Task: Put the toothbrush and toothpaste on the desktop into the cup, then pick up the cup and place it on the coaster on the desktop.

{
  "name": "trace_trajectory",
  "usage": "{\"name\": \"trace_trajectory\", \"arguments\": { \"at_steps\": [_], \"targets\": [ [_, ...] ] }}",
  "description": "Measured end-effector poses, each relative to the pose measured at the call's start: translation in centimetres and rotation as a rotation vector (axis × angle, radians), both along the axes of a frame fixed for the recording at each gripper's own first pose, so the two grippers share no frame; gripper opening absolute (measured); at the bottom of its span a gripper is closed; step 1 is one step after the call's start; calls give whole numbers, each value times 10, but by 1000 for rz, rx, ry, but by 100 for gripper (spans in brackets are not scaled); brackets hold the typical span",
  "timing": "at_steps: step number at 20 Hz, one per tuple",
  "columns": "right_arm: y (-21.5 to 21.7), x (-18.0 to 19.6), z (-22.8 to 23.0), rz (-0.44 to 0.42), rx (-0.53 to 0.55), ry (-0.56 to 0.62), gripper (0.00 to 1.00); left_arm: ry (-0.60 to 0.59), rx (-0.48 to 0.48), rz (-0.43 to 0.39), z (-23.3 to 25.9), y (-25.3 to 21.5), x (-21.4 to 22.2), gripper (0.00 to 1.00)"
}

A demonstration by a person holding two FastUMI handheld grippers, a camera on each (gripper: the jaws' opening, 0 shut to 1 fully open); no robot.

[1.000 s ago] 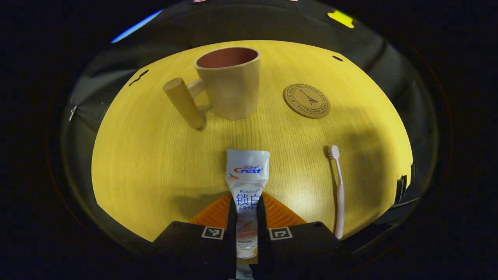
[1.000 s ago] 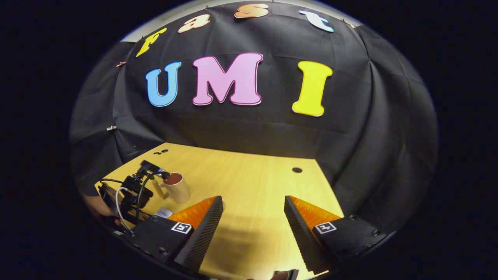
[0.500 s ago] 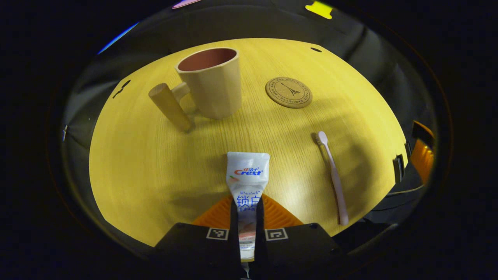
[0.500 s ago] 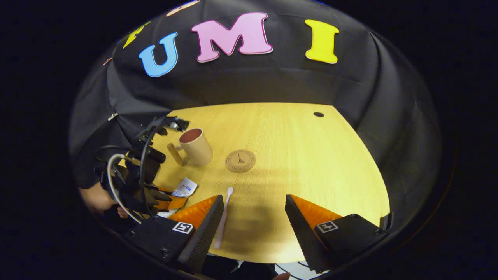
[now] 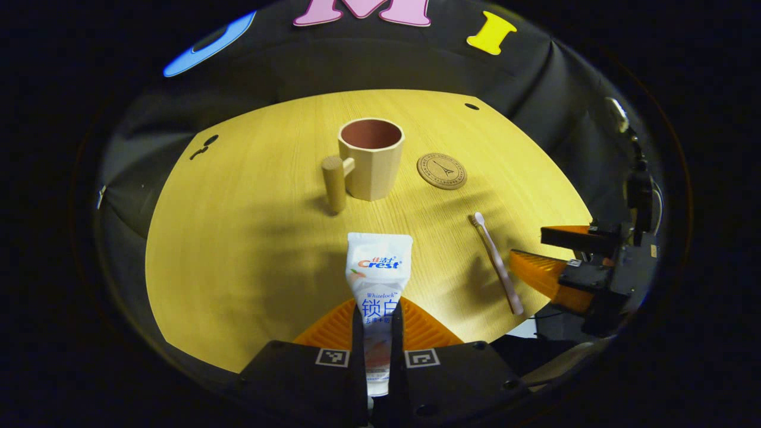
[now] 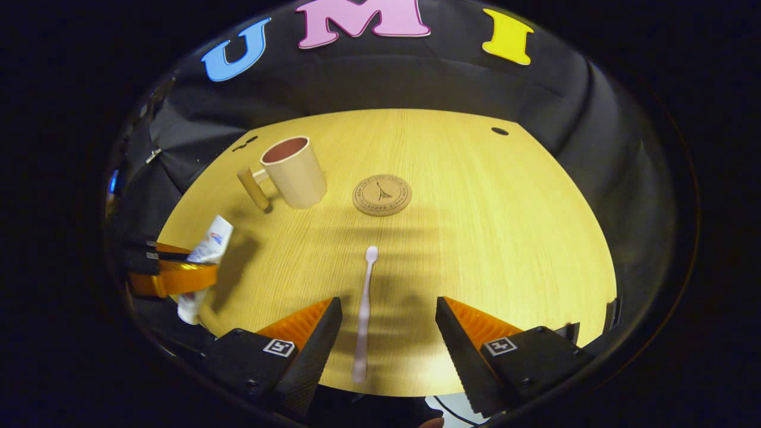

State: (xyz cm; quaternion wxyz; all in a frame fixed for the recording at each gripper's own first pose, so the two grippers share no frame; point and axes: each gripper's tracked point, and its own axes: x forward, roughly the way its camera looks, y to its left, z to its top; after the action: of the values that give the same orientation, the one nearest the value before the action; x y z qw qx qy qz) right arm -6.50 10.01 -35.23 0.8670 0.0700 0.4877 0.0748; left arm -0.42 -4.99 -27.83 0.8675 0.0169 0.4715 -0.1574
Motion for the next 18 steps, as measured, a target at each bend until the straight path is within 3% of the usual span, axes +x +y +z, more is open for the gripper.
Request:
{"name": "trace_trajectory", "arguments": {
  "at_steps": [8, 10, 11, 12, 14, 16, 17, 18],
  "targets": [
    [26, 12, -31, 3, -50, 100, 82, -48, -28, 9, 17, 43, -18, 19],
    [26, 12, -33, -15, -49, 132, 74, -48, -42, 27, 19, 52, -24, 19],
    [24, 17, -36, -22, -58, 138, 65, -48, -45, 36, 20, 57, -26, 19],
    [23, 17, -36, -25, -52, 153, 62, -49, -46, 42, 20, 61, -29, 24],
    [20, 15, -38, -39, -56, 182, 53, -57, -44, 46, 20, 67, -32, 19],
    [21, 14, -37, -43, -57, 185, 38, -66, -43, 51, 21, 71, -33, 19],
    [22, 13, -37, -51, -60, 184, 24, -71, -46, 56, 21, 71, -32, 19],
    [24, 12, -38, -62, -66, 186, 19, -75, -53, 63, 21, 71, -31, 19]
  ]
}}
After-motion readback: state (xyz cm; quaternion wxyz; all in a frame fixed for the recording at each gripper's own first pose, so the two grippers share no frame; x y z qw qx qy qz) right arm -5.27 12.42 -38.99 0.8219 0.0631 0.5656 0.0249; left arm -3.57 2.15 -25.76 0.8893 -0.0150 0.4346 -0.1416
